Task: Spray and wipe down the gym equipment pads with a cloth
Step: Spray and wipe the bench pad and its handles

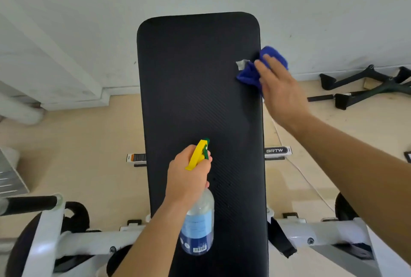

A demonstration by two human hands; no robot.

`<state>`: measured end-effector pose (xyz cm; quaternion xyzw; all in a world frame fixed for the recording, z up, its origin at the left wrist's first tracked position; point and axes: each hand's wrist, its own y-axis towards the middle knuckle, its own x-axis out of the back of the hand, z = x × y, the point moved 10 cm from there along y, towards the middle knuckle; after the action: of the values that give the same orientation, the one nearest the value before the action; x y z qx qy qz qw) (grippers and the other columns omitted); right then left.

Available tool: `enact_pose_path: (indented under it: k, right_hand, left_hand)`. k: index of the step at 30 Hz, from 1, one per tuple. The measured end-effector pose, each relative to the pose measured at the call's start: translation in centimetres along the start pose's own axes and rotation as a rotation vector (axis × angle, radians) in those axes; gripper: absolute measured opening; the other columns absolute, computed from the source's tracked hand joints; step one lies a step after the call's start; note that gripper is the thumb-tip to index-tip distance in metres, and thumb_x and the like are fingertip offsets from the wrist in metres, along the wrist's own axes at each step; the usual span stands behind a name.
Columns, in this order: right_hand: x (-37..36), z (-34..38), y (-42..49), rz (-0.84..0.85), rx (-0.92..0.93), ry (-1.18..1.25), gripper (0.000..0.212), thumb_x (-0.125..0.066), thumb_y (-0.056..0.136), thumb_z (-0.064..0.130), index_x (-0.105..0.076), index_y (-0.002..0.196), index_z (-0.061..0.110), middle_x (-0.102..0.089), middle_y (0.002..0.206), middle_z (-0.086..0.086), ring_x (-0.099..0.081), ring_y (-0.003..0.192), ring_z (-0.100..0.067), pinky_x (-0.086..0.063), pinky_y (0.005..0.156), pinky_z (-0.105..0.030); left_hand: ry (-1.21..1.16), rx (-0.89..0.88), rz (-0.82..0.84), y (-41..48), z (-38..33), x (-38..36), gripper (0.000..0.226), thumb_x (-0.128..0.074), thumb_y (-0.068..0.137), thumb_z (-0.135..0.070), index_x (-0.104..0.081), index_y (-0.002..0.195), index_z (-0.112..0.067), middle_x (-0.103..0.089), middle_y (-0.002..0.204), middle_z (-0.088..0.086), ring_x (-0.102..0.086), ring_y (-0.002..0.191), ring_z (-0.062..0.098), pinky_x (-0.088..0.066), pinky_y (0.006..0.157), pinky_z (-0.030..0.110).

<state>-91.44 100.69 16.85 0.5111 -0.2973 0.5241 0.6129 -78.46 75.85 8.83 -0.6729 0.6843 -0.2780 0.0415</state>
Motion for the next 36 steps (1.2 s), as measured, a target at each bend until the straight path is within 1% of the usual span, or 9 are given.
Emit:
enact_pose_path:
  k: [4,6,10,13,17,23,27,33,36]
  right_hand:
    - [1.4,1.0,1.1,-0.011,-0.009,0.097,0.043,-0.039,0.106,0.018,-0.044,0.149,0.016,-0.038,0.158,-0.005,-0.05,0.133,-0.034,-0.048,0.101,-0.05]
    - [1.0,1.8,1.6,-0.039,0.002,0.139,0.042,-0.041,0.105,0.016,-0.047,0.147,0.015,-0.041,0.156,-0.004,-0.051,0.133,-0.032,-0.047,0.104,-0.047]
    - [-2.7,2.9,2.4,0.093,0.057,0.036,0.052,-0.041,0.104,0.038,-0.039,0.152,0.019,-0.03,0.162,-0.005,-0.024,0.15,-0.028,-0.027,0.12,-0.051]
    - [-4.8,2.4,0.7,0.163,0.101,-0.133,0.061,-0.039,0.102,0.05,-0.026,0.157,0.026,-0.012,0.167,-0.006,-0.006,0.154,-0.031,-0.018,0.122,-0.053]
    - [-6.8,6.0,-5.6,0.144,0.303,-0.158,0.058,-0.048,0.099,0.035,-0.035,0.154,0.022,-0.024,0.164,-0.01,-0.018,0.151,-0.035,-0.024,0.119,-0.056]
    - [-12.5,11.1,-19.9,0.321,0.812,-0.27,0.071,-0.063,0.089,0.039,-0.036,0.153,0.026,-0.028,0.163,-0.003,-0.024,0.15,-0.031,-0.026,0.119,-0.052]
    - [-12.0,11.5,-16.8,0.309,1.084,-0.291,0.047,-0.056,0.096,0.03,-0.05,0.143,0.031,-0.037,0.159,-0.002,-0.035,0.146,-0.029,-0.031,0.117,-0.051]
    - [-6.9,9.6,1.4,0.067,0.267,-0.272,0.047,-0.044,0.102,0.038,-0.044,0.148,0.029,-0.023,0.164,-0.01,-0.019,0.149,-0.04,-0.02,0.12,-0.056]
    - [-9.5,14.5,-1.5,0.094,0.33,-0.198,0.051,-0.047,0.1,0.03,-0.043,0.15,0.021,-0.025,0.163,-0.01,-0.019,0.149,-0.042,-0.016,0.121,-0.057]
  left_hand:
    - [0.025,-0.017,-0.017,0.4,-0.4,-0.5,0.009,-0.06,0.096,-0.006,-0.067,0.092,-0.003,-0.07,0.095,0.024,-0.058,0.067,0.022,-0.057,0.056,0.027]
    - [0.039,-0.023,-0.013,0.6,-0.4,-1.1,0.011,-0.06,0.095,-0.009,-0.065,0.089,-0.002,-0.068,0.091,0.027,-0.055,0.064,0.024,-0.059,0.057,0.039]
    - [0.046,-0.012,-0.058,1.2,-0.3,-1.0,0.018,-0.063,0.086,-0.022,-0.061,0.08,-0.005,-0.062,0.079,0.024,-0.053,0.063,0.027,-0.059,0.066,0.061]
    - [0.005,-0.014,-0.04,1.0,-0.6,-0.5,0.015,-0.062,0.089,-0.017,-0.064,0.085,-0.003,-0.065,0.086,0.027,-0.057,0.065,0.028,-0.061,0.063,0.047]
    - [-0.042,-0.019,-0.023,0.5,-0.7,1.7,0.022,-0.054,0.075,-0.019,-0.073,0.085,-0.022,-0.074,0.091,0.01,-0.061,0.067,0.016,-0.056,0.054,0.026]
    - [-0.091,0.045,-0.083,0.1,0.9,5.8,0.03,-0.051,0.068,-0.017,-0.075,0.082,-0.028,-0.077,0.093,0.004,-0.061,0.07,0.014,-0.053,0.052,0.028]
    - [-0.072,0.045,-0.116,-0.2,1.2,7.3,0.031,-0.052,0.068,-0.017,-0.076,0.086,-0.024,-0.076,0.092,0.007,-0.063,0.071,0.015,-0.053,0.052,0.026]
    - [-0.053,0.032,-0.157,-1.2,2.4,8.6,0.031,-0.056,0.091,0.006,-0.075,0.091,-0.018,-0.076,0.094,0.01,-0.063,0.073,0.024,-0.054,0.053,0.027]
    - [-0.074,0.053,-0.208,-2.4,3.5,10.0,0.03,-0.057,0.091,0.004,-0.075,0.091,-0.02,-0.076,0.094,0.009,-0.062,0.071,0.023,-0.054,0.053,0.028]
